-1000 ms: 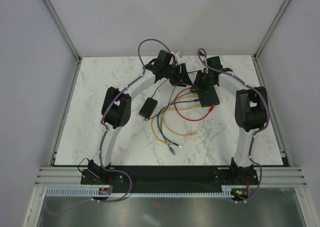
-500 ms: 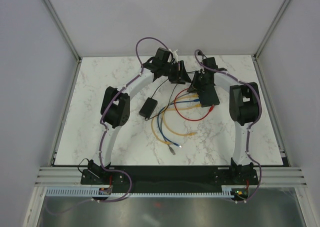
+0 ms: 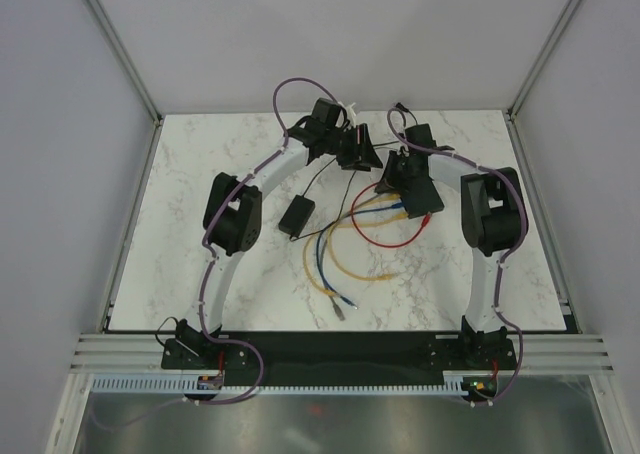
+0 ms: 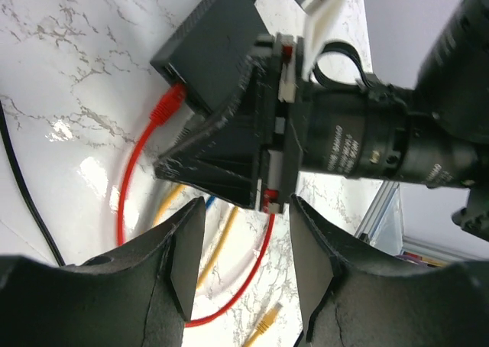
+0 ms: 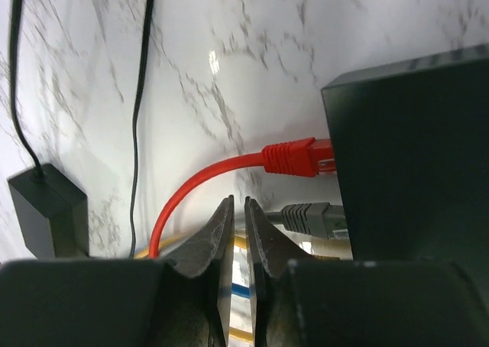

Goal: Pull the plug from the switch port

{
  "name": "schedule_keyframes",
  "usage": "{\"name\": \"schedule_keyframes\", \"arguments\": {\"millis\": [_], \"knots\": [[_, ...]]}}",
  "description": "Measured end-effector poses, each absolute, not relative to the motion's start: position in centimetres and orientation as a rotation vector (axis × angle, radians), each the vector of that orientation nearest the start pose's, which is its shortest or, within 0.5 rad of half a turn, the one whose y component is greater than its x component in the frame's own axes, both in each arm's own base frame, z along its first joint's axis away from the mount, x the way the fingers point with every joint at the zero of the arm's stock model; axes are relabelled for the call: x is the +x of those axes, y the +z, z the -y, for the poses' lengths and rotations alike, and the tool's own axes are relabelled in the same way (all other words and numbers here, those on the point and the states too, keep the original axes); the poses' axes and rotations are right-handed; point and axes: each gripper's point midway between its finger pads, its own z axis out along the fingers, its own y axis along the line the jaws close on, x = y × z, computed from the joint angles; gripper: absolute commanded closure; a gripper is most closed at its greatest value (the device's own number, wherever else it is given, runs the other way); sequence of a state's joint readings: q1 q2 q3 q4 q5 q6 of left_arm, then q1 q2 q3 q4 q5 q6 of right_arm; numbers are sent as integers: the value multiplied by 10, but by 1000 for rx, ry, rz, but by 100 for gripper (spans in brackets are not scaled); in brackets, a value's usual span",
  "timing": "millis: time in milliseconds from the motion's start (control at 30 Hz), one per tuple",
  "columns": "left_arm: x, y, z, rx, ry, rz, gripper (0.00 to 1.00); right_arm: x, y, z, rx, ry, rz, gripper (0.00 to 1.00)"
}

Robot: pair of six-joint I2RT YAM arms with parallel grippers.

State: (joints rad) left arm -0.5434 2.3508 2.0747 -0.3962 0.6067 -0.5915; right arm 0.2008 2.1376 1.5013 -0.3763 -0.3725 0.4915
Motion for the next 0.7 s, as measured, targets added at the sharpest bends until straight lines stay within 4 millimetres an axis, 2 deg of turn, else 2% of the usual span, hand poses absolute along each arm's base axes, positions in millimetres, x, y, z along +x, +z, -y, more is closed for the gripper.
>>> {"name": "schedule_keyframes", "arguments": {"millis": [167, 267, 400, 500, 700], "knots": [[448, 124, 412, 300, -1252, -2430, 43, 425, 24, -172, 215, 727, -2683, 83], [447, 117, 413, 301, -1254, -2445, 43, 406, 26, -168, 203, 725, -2709, 79], [441, 109, 420, 309, -1264, -2463, 43, 394, 38, -160, 207, 707, -2734, 74], [434, 101, 427, 317, -1295, -2488, 41, 397, 51, -143, 258, 695, -2727, 68], [426, 92, 437, 317, -1361, -2515, 37, 432, 77, -77, 412, 645, -2618, 66]]}}
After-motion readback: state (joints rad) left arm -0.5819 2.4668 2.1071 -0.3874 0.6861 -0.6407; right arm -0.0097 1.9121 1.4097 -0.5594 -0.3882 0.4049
